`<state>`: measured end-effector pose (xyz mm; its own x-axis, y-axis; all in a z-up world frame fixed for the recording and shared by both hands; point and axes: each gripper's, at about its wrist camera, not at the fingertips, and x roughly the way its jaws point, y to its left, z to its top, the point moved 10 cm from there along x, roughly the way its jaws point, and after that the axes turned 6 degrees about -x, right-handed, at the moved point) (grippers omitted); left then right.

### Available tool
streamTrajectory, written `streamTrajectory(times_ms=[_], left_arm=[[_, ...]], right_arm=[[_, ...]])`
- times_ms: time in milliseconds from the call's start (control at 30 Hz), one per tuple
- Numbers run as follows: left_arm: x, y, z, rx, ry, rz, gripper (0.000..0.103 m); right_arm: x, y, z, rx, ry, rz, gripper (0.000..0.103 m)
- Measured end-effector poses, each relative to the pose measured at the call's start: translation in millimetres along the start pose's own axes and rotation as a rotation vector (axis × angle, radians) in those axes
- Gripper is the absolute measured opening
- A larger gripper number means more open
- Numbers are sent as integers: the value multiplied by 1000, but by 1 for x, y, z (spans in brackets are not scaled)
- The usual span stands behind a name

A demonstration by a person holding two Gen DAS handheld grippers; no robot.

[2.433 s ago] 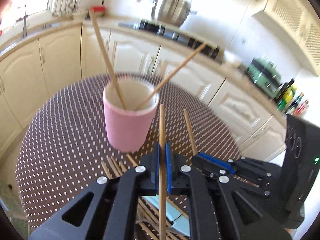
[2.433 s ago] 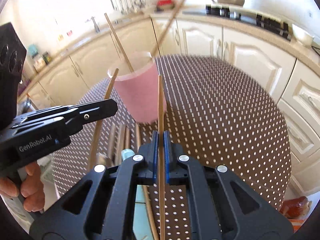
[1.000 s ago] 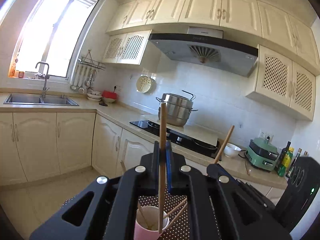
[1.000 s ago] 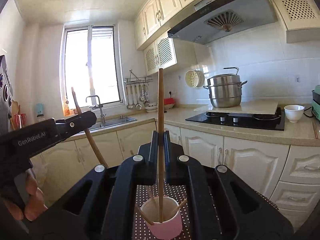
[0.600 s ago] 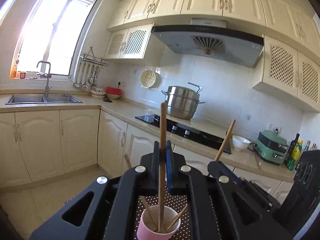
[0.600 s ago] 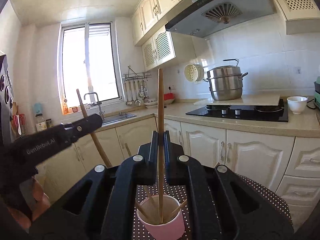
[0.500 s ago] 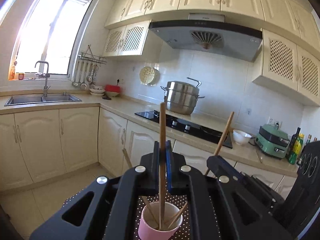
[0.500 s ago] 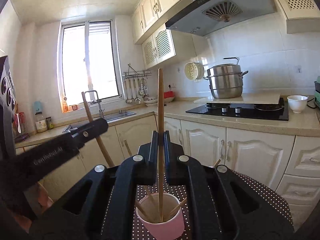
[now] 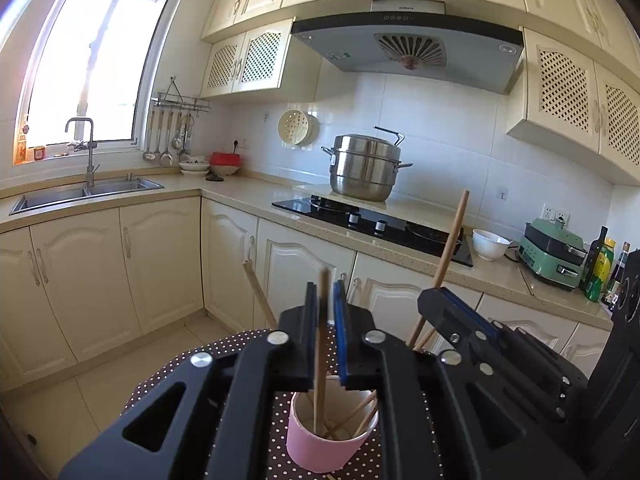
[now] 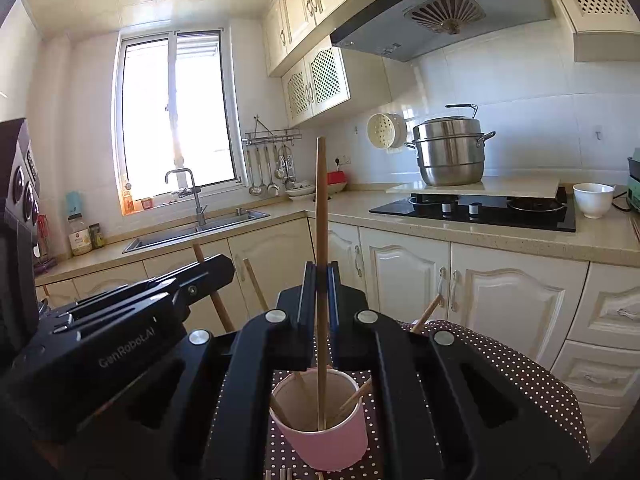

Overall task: Organize utensils
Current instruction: 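Raise both chopsticks over the pink cup and open both tools to drop them, then move both open tools back down toward the remaining utensils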

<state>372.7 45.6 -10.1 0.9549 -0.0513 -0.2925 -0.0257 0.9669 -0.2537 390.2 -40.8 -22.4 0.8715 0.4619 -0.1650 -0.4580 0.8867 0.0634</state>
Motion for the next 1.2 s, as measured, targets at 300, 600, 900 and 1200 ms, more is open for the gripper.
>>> streamTrajectory(times_ms=[300,600,900,1200], left_arm=[[-8,8,1,0,-17,20,40],[-13,10,-2,16,-22,36,48],[-20,12,-7,12,-6,35,53],[-32,11,-16,6,10,33,53]], right_arm=[[-4,-1,-4,2,9,-10,6],[-8,-4,-9,3,16,-34,6],[-13,-5,-18,11,30,-52,7],[-21,-8,-20,19,45,-86,9]])
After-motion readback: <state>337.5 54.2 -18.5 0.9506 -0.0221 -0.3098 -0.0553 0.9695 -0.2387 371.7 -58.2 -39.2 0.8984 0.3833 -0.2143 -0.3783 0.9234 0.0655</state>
